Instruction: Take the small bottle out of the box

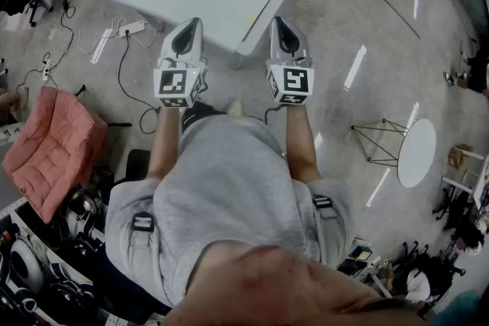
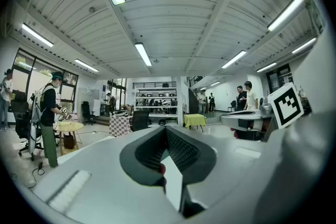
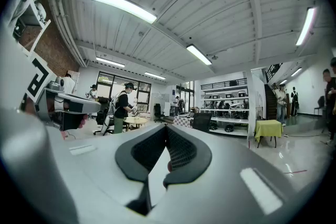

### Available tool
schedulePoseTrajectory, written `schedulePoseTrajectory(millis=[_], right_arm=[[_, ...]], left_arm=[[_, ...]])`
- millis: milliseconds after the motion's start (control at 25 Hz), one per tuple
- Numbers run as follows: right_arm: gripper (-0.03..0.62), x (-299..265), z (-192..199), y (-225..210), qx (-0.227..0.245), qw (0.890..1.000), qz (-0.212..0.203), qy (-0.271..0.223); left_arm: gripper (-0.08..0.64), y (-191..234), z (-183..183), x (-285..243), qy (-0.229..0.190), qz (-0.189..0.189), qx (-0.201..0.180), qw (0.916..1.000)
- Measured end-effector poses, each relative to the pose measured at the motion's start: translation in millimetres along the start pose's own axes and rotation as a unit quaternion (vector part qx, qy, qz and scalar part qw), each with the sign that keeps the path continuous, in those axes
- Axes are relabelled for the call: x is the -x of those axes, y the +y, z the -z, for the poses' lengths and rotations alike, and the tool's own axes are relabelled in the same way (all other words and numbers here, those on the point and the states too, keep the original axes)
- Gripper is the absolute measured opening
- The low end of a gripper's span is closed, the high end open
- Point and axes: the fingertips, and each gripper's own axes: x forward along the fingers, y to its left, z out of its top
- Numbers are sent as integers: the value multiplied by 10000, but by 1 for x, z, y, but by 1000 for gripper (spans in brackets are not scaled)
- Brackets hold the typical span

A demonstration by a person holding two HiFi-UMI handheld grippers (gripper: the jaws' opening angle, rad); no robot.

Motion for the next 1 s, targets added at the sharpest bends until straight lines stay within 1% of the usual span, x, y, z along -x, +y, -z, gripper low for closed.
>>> schedulePoseTrajectory(millis=[320,560,760,1000], right_arm=[[3,3,0,2,18,10000,-54,-18],[3,3,2,4,37,9999,-145,12],[3,-5,6,10,40,9998,-183,45],[3,-31,9,12,-6,9999,-115,121]], left_arm=[[12,-5,1,1,44,-13,-5,10000],[12,-5,2,4,62,-102,20,9999],[12,4,3,1,54,-123,16,9999],[12,25,6,-17,106,-69,66,9999]])
